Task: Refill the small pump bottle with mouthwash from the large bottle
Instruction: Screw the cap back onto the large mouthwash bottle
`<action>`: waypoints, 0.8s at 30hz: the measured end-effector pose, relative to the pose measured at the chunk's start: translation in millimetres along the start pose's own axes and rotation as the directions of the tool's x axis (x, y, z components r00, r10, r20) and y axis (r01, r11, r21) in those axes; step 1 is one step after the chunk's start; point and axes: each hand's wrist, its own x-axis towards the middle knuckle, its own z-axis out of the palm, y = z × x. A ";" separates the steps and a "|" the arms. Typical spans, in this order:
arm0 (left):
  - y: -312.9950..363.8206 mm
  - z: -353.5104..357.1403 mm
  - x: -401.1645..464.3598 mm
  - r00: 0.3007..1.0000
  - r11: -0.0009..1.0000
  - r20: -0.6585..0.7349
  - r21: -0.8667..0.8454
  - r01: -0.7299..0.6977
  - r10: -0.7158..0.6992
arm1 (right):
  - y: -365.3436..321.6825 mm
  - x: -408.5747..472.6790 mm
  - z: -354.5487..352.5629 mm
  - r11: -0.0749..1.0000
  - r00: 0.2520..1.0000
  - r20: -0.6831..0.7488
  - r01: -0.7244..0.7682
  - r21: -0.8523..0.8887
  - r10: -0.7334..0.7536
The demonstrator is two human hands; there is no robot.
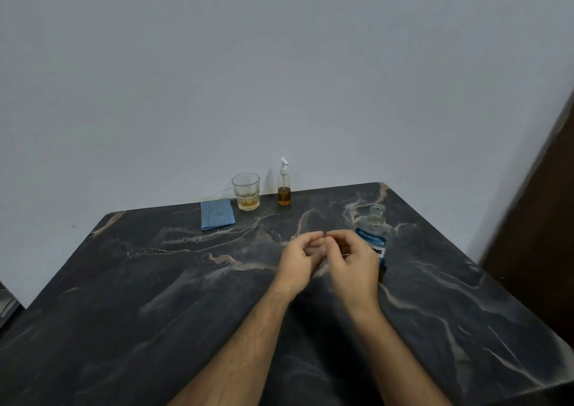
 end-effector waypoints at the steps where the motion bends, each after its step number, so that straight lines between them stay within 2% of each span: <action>1: 4.1 6.7 -1.6 0.999 1.000 0.033 0.003 0.007 -0.007 | 1.9 -4.3 -8.9 0.999 0.999 -0.037 0.001 0.036 0.001; 5: 24.6 33.0 0.2 0.993 0.995 0.116 0.096 -0.031 0.020 | 20.9 -9.6 -36.3 0.990 0.985 -0.150 -0.063 0.124 0.081; 8: 40.4 50.2 2.1 0.985 0.994 0.169 0.101 -0.043 0.026 | 27.5 -9.3 -50.7 0.987 0.977 -0.181 -0.093 0.131 0.116; 12: 49.2 66.7 9.7 0.980 0.982 0.199 0.187 -0.028 -0.010 | 29.4 -8.1 -64.2 0.983 0.972 -0.188 -0.115 0.146 0.142; 18: 51.3 71.7 10.8 0.996 0.964 0.087 0.264 -0.017 -0.007 | 41.9 -2.8 -71.2 0.977 0.960 -0.201 -0.168 0.134 0.193; 24: 42.0 58.1 5.3 1.000 0.971 0.011 0.238 -0.012 0.010 | 41.4 6.7 -71.4 0.976 0.960 -0.205 -0.168 0.136 0.193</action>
